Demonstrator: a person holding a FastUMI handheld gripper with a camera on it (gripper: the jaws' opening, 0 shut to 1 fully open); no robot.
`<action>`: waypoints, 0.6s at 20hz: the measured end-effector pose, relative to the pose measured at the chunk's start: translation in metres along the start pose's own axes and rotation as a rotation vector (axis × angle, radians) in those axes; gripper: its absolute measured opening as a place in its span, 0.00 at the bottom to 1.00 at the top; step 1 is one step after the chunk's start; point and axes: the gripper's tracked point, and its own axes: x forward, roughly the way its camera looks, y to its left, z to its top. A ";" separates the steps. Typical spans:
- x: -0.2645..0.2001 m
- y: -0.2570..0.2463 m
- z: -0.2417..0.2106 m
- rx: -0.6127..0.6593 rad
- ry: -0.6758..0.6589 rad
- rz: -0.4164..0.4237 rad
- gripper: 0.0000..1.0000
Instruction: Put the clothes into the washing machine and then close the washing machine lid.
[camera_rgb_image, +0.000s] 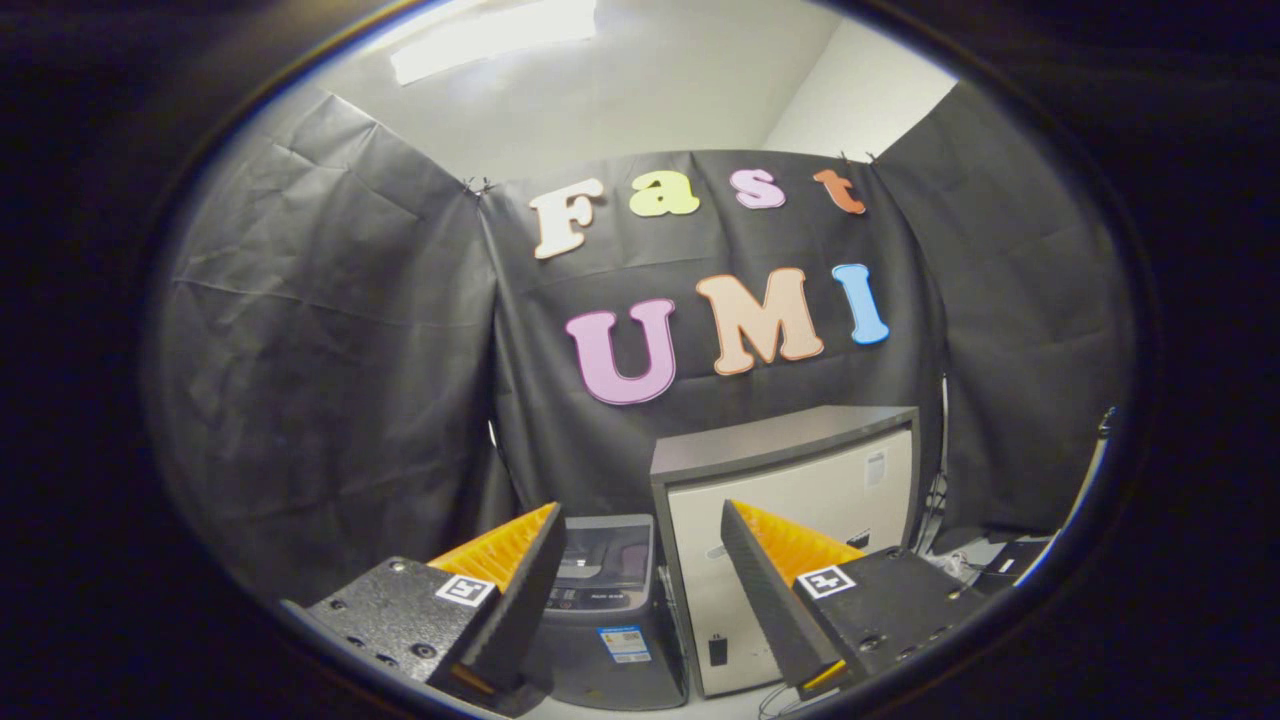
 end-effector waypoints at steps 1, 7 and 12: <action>0.003 0.000 0.000 0.011 -0.005 0.013 0.96; 0.016 -0.019 -0.014 0.077 0.014 0.036 0.97; 0.039 -0.047 -0.014 0.055 0.013 -0.001 0.97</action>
